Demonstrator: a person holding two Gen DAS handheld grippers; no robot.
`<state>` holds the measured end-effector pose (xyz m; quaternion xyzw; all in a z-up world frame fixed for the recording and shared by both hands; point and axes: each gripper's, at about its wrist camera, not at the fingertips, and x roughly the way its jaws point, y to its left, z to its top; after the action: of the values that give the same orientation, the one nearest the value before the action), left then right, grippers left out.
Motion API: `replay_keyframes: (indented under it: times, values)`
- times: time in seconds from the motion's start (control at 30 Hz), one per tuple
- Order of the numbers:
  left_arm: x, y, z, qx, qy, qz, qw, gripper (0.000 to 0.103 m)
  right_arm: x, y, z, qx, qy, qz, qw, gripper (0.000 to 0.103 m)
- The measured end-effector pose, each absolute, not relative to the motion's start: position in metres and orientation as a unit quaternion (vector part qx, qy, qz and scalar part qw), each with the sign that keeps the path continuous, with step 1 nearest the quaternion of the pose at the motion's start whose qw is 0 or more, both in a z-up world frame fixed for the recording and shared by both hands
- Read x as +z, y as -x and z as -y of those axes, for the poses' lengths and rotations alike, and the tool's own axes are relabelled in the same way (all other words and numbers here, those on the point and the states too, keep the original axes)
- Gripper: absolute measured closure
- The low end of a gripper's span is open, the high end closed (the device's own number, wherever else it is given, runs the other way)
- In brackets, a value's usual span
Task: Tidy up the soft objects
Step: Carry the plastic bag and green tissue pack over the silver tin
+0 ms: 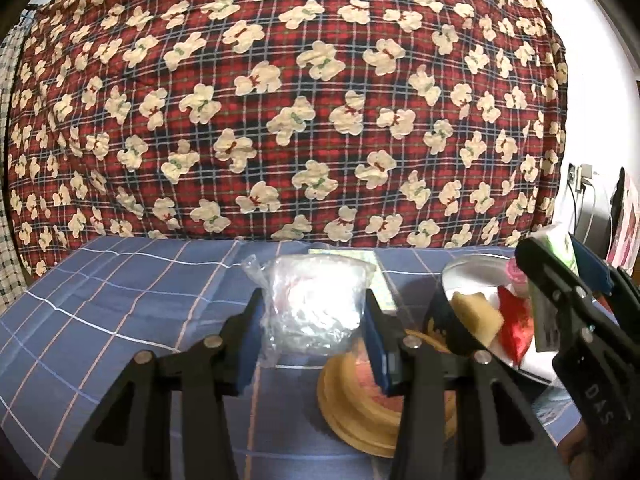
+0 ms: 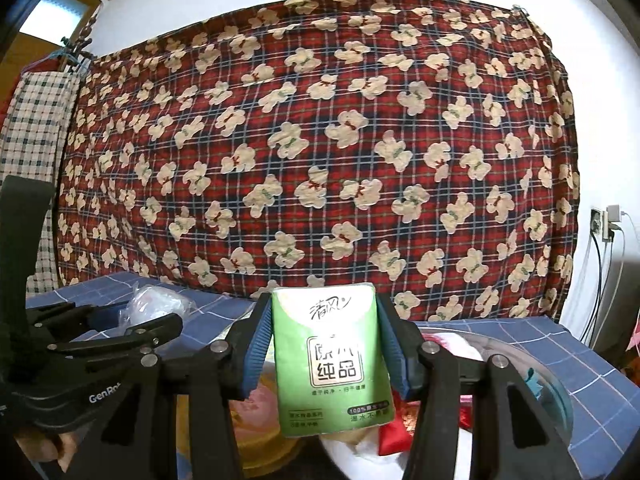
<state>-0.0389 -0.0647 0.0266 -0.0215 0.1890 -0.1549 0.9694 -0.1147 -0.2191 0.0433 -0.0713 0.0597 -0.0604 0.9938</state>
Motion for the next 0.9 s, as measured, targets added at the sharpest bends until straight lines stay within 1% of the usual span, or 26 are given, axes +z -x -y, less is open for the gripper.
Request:
replay_keyframes:
  times: [0.9]
  values:
    - [0.05,0.057,0.137,-0.214,-0.001,-0.164,0.963,0.058,0.057,0.14,0.304,-0.128,0.026,-0.037,0.991,0.05]
